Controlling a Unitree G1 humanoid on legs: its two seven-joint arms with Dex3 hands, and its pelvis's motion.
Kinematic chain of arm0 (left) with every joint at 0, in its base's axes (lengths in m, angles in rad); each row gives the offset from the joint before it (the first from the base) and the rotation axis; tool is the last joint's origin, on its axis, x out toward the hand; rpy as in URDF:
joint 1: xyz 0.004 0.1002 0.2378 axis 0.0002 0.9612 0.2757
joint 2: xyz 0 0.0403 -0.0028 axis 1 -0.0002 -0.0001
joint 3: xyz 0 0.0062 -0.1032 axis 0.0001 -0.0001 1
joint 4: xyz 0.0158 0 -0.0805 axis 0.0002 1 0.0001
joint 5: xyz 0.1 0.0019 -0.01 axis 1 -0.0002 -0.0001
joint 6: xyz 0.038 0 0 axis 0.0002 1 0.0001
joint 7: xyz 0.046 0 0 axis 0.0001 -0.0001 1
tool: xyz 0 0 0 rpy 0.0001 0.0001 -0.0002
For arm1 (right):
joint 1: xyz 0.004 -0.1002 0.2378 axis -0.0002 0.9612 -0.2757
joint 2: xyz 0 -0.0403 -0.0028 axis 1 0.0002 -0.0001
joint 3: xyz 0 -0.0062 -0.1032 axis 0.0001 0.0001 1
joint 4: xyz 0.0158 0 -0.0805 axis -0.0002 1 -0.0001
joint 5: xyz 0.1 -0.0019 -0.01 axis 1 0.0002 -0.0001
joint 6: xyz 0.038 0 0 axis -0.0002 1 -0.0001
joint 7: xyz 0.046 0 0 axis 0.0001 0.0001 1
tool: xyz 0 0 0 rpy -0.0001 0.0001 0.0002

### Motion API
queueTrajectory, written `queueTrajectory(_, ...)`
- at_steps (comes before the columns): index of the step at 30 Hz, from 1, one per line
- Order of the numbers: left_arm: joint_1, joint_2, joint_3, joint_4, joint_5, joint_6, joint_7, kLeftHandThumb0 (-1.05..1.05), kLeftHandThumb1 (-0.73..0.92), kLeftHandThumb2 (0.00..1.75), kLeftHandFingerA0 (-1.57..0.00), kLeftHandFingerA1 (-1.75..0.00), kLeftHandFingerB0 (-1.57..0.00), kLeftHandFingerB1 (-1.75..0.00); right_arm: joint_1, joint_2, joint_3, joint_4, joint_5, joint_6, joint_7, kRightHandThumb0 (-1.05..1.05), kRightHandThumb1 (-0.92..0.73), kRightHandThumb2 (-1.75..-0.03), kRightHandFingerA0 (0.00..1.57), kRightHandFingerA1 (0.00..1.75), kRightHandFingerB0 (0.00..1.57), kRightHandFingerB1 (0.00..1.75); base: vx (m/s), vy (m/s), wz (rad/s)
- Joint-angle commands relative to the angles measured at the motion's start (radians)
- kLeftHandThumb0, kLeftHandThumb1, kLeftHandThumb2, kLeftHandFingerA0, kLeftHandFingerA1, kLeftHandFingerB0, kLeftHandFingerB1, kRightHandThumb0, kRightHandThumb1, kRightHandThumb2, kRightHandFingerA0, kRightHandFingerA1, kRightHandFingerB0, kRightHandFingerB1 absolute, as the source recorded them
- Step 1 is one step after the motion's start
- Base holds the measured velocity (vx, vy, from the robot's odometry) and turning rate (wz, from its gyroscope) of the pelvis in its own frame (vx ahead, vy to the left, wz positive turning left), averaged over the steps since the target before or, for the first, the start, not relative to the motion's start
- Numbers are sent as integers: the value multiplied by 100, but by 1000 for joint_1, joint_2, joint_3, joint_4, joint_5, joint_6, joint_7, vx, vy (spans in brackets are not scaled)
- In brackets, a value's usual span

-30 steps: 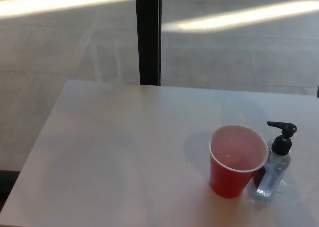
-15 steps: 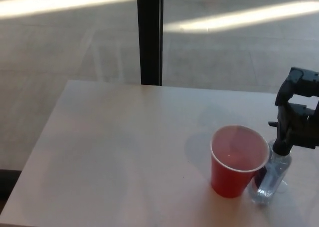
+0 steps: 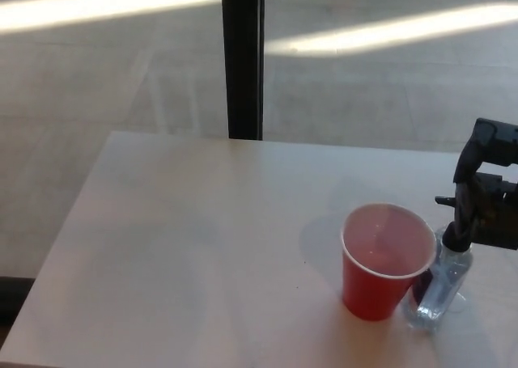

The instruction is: The robot uses its right hand fist to press the hand soap kept in the middle of the table to get liquid hand soap out

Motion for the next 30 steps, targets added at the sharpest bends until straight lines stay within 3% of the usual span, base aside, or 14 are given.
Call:
queueTrajectory(1, 17, 10, -6, -19, -6, 6, -4, -48, 90, 131, -46, -94, -25, -79, 48, 7, 27, 31, -40, 9, 7, -15, -52, -125, 95, 175, 75, 164, 0, 0, 0)
queueTrajectory(11, 11, 14, -2, -4, -15, 4, -4, -48, 90, 129, -44, -93, -22, -76, 68, -3, 68, 63, -63, -3, 23, -17, -50, -125, 101, 175, 80, 161, 0, 0, 0)
queueTrajectory(12, 11, 14, -3, -6, -14, 5, -1, -48, 91, 127, -49, -99, -29, -84, 72, -10, 67, 69, -62, 4, 25, -16, -50, -126, 97, 175, 75, 165, 0, 0, 0)
queueTrajectory(19, 15, 13, -11, -18, -12, -4, -12, -50, 88, 132, -44, -93, -26, -79, 91, -68, 35, 90, -44, 83, 30, -17, -52, -126, 93, 175, 71, 166, 0, 0, 0)
queueTrajectory(22, 5, 9, -1, -18, -22, 12, 9, -50, 92, 126, -48, -101, -31, -88, 107, -79, 21, 111, -33, 69, 51, -16, -56, -123, 95, 175, 74, 160, 0, 0, 0)
queueTrajectory(24, 0, 15, -1, -16, -24, 8, -6, -50, 91, 130, -45, -97, -27, -84, 105, -82, 22, 115, -29, 81, 52, -18, -60, -114, 93, 175, 73, 160, 0, 0, 0)
queueTrajectory(27, -1, 18, -10, -18, -17, 13, -2, -51, 90, 130, -46, -96, -26, -81, 103, -83, 37, 108, -31, 111, 42, -18, -54, -123, 95, 175, 74, 158, 0, 0, 0)
queueTrajectory(28, -2, 18, -8, -19, -20, 14, -1, -51, 92, 126, -49, -102, -36, -96, 104, -81, 44, 110, -28, 110, 48, -17, -52, -125, 93, 175, 71, 161, 0, 0, 0)
queueTrajectory(30, -7, 21, -11, -15, -17, 17, 3, -49, 91, 127, -46, -96, -27, -83, 107, -77, 57, 111, -24, 115, 52, -17, -54, -122, 94, 175, 71, 160, 0, 0, 0)
